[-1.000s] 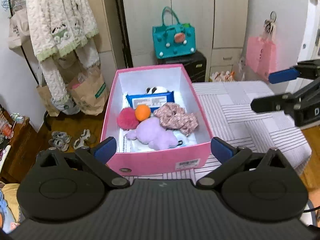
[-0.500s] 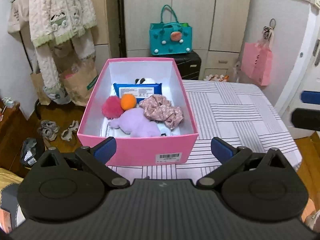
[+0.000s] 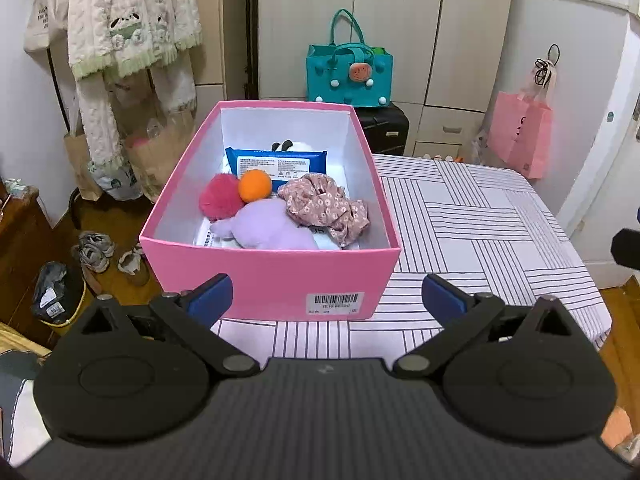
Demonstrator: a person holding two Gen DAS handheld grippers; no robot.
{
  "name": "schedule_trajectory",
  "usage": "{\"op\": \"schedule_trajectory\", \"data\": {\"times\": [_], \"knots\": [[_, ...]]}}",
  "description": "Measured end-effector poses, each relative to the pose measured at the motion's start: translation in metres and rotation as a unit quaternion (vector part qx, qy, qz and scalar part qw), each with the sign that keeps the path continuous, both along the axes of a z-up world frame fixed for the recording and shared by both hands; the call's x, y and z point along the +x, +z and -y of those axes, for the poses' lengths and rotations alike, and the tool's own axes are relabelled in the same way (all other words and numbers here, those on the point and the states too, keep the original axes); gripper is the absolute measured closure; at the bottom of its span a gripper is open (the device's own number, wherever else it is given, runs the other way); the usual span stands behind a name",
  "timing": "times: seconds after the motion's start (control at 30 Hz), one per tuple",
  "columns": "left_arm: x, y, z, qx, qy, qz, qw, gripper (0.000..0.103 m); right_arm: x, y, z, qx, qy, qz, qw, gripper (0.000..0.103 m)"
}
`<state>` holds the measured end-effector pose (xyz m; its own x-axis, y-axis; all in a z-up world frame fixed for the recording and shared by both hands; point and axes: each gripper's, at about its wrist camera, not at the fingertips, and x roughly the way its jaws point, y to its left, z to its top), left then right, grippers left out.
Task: Organize soft objects
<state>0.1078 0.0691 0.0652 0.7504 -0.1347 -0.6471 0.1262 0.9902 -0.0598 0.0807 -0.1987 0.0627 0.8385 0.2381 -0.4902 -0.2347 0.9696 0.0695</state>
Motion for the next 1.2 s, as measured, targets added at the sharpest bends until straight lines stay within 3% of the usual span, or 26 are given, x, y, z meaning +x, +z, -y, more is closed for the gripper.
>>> {"op": "schedule_trajectory", "data": {"times": [0.27,0.63,1.2], "knots": [[-0.015,-0.006,0.015,0.016,0.012,0.013,0.9997,0.000,0.005,-0.022,-0.012,-0.057,-0.044,-0.012,0.997,0.000],[-0.031,-0.004,0.032,0.040,0.011,0.041,0.9983,0.000,0.008,-0.042,-0.014,-0.041,-0.069,-0.033,0.996,0.000],[-0.036,-0.004,0.035,0.044,0.004,0.050,0.9978,0.000,0.002,-0.037,0.000,-0.049,-0.103,-0.017,0.993,0.000]]}}
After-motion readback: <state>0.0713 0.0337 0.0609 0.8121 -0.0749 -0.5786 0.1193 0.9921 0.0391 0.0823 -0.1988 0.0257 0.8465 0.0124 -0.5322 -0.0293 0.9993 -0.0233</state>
